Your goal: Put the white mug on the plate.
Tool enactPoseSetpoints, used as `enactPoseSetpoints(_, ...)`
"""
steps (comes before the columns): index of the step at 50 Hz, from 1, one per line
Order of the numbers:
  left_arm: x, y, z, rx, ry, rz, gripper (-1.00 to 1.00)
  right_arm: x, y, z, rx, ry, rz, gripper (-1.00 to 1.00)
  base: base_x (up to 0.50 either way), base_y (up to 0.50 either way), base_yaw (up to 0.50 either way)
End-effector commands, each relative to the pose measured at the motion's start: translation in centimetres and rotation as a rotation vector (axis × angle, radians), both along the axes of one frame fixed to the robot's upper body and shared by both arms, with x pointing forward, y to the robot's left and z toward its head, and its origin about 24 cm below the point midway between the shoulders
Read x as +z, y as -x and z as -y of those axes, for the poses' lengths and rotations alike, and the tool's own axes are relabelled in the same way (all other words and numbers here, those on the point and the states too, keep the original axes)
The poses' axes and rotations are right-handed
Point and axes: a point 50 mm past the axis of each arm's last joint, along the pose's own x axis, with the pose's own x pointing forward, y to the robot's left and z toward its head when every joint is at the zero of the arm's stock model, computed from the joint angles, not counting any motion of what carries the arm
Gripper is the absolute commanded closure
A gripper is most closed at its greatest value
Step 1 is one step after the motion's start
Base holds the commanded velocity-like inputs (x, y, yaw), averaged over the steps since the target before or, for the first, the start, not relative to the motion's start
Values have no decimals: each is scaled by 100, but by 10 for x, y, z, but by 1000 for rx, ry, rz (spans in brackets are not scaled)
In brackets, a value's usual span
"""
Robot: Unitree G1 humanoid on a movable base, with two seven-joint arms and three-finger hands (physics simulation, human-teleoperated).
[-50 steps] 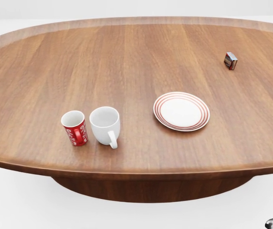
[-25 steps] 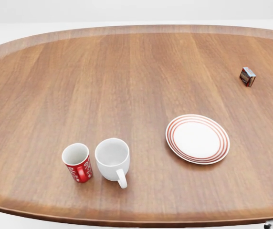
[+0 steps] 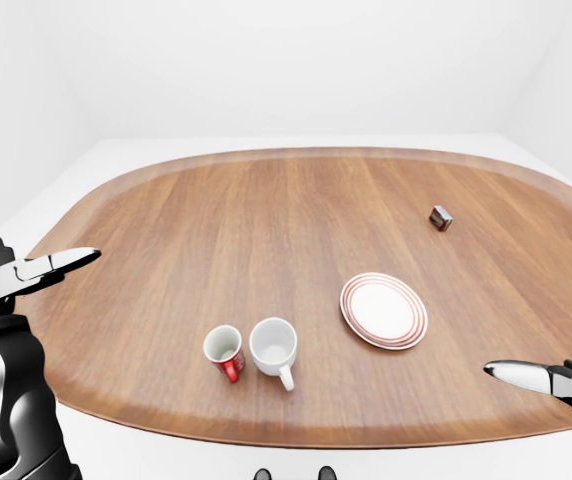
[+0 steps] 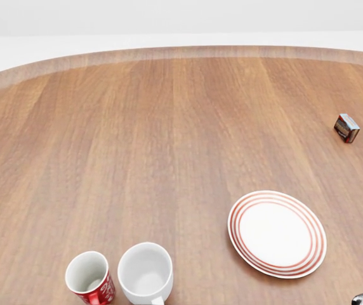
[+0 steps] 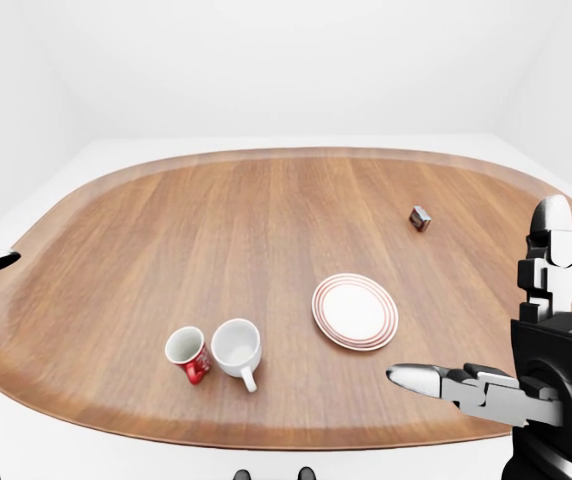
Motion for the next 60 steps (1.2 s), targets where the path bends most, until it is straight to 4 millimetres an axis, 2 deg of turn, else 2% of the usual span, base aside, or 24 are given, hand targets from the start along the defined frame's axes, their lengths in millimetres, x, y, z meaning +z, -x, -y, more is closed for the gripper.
enactPoseSetpoints(1,-2,-2,0,-2,2,-11,-100,-1,0,0,0,-1,-5,-100,42,0,0)
enactPoseSetpoints(13,-3,-2,-1,-1,5,-14,-100,-1,1,0,-8,3,3,-100,41,0,0)
enactPoseSetpoints(30,-1,1,1,0,-1,-1,-100,2,-9,-15,57,86,24,-100,0,0,0)
enactPoseSetpoints(32,0,0,1,-1,-2,-1,-100,4,-13,-20,89,126,34,-100,0,0,0)
enactPoseSetpoints(35,-1,0,1,-1,-2,-4,-100,19,-23,-39,184,254,110,-100,0,0,0)
enactPoseSetpoints(40,0,1,0,1,-2,3,-100,44,-33,-93,344,635,302,-100,0,0,0)
enactPoseSetpoints(44,2,2,-1,5,-2,8,-100,36,-63,-118,358,892,217,-100,0,0,0)
enactPoseSetpoints(45,3,2,-1,7,-1,11,-100,31,-74,-131,373,1028,174,-100,0,0,0)
enactPoseSetpoints(48,3,2,-1,7,-1,12,-100,20,-92,-149,366,1261,42,-100,0,0,0)
enactPoseSetpoints(50,2,2,-1,6,-1,8,-100,17,-106,-150,259,1257,-22,-100,0,0,0)
enactPoseSetpoints(53,0,0,-1,6,1,-3,-100,3,-129,-154,221,1204,-159,-100,0,0,0)
enactPoseSetpoints(56,-2,-2,-2,5,4,-13,-100,-7,-144,-158,196,1192,-253,-100,0,0,0)
enactPoseSetpoints(60,-3,-2,-2,6,5,-16,-100,-8,-153,-163,130,1214,-299,-100,0,0,0)
